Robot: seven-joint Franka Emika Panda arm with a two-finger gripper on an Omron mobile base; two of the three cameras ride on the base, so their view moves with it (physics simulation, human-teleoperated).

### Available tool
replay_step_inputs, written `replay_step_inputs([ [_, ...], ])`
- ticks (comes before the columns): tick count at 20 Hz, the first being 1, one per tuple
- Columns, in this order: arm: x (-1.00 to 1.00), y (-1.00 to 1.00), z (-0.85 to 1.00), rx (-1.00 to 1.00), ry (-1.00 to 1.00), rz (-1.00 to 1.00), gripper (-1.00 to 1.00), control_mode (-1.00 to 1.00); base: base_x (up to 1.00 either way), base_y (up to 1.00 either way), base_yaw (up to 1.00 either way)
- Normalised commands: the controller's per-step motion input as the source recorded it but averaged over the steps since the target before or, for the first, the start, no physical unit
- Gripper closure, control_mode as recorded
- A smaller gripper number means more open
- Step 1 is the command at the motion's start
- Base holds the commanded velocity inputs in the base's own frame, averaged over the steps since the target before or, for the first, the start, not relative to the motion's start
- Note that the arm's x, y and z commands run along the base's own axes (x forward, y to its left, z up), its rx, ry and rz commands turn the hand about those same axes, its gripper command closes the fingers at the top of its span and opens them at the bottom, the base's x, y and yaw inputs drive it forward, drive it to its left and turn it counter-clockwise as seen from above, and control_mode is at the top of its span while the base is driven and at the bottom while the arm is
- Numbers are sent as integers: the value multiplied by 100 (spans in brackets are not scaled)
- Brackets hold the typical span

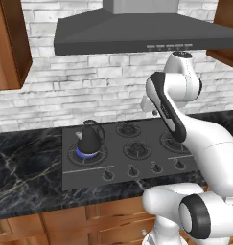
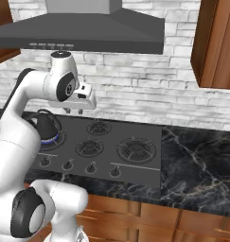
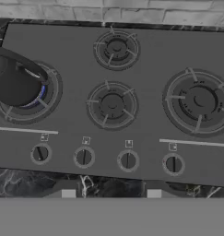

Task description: The kettle is done boiling. Turn off the stove, then wait for 300 timesteps before moving the kettle to the dining table.

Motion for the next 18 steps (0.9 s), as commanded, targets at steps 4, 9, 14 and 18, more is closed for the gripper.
replay_step_inputs([
  [4, 0, 0, 0, 0, -1, 3, -100, -100, 0, 0, 0],
  [9, -4, -1, 0, 0, -3, 17, -100, -100, 0, 0, 0],
  [14, -8, 12, 0, -4, 0, 21, -100, -100, 0, 0, 0],
  [18, -16, 25, 0, -10, -1, 26, -100, -100, 0, 0, 0],
])
